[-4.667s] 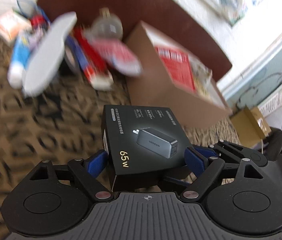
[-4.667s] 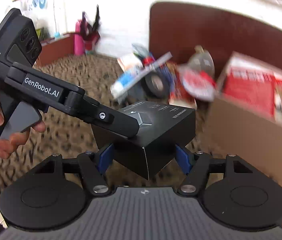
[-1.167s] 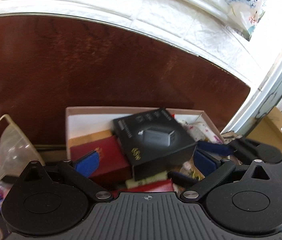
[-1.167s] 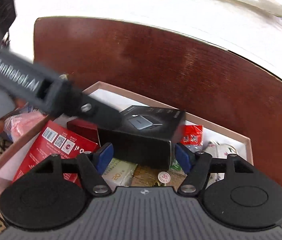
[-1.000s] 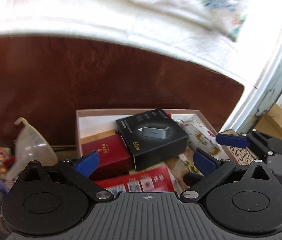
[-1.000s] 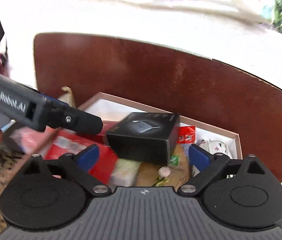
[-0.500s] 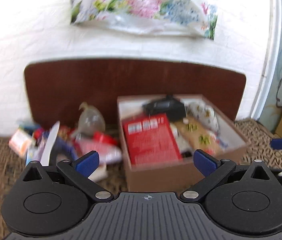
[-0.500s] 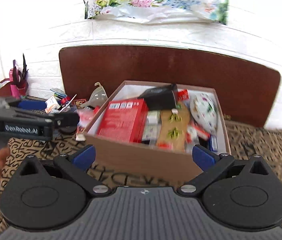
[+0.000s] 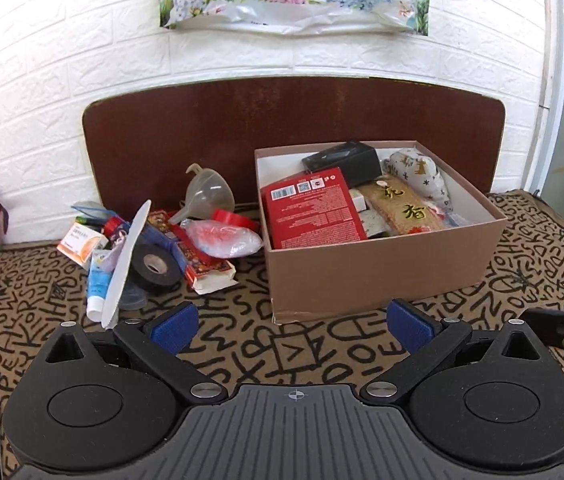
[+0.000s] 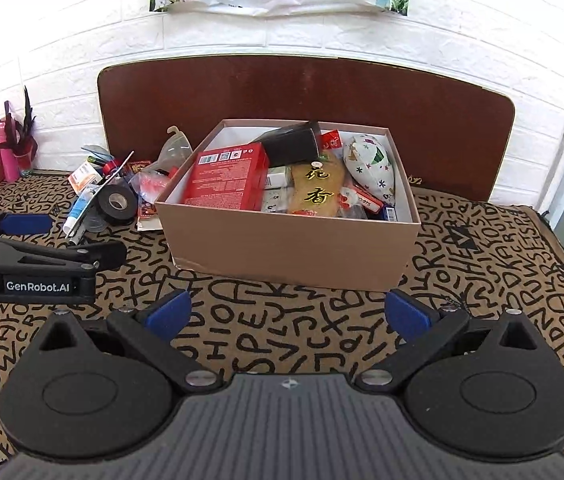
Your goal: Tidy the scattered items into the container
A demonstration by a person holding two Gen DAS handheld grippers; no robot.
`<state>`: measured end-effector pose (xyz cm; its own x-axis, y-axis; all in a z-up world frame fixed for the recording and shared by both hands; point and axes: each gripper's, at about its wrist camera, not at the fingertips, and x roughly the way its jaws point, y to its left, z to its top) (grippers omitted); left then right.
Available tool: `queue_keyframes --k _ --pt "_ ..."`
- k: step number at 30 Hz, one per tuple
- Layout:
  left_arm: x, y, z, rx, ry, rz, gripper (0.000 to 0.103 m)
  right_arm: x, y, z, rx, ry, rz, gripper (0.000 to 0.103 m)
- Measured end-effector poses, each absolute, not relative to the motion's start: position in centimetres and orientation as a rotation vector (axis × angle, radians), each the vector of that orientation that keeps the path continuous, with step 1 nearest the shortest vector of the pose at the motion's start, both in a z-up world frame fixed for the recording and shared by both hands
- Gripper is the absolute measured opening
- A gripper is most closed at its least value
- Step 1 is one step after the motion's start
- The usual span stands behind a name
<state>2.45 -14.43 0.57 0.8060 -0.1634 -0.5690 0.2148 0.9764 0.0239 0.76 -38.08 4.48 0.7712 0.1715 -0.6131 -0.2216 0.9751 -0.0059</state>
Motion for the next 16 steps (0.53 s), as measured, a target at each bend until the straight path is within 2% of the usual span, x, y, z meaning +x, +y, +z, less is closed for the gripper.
queue_keyframes --k 16 --pt "2.3 -16.1 0.3 0.121 0.622 -0.201 0.103 1.3 -38.5 3.1 -0.060 0.707 0.198 0.102"
